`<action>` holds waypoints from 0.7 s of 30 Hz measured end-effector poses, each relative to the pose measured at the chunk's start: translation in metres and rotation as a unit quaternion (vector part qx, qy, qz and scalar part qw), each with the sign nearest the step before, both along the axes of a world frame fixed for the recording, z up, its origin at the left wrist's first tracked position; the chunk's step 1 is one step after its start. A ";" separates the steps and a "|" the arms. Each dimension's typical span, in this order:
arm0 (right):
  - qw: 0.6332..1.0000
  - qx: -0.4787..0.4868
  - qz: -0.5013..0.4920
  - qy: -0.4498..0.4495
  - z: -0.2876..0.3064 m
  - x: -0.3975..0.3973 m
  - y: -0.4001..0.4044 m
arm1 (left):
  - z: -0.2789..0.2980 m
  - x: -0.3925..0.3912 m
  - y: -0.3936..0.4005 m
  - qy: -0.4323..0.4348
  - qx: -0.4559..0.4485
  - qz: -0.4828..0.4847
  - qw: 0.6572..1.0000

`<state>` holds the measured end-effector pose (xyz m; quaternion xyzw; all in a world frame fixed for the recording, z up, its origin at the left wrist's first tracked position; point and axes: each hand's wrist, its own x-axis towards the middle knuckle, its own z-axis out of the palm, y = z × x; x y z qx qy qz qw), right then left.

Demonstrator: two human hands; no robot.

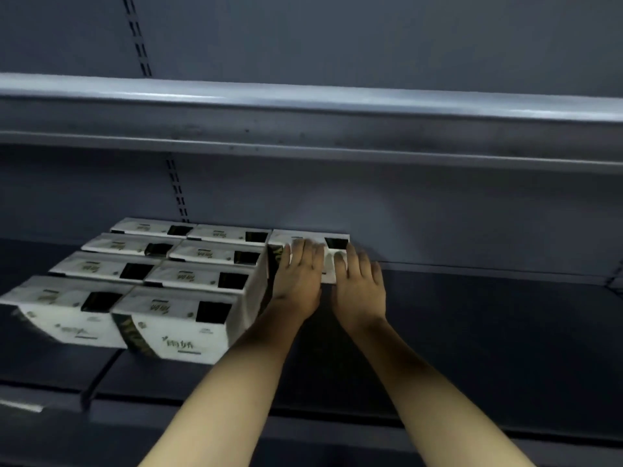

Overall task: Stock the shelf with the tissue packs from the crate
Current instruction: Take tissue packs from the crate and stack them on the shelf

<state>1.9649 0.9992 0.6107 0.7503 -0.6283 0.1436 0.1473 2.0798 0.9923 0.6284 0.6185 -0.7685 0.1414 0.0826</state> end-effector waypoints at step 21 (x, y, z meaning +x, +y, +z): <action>0.996 -0.074 -0.041 -0.011 -0.052 0.066 0.196 | -0.050 0.090 0.196 0.105 -0.054 -0.132 0.984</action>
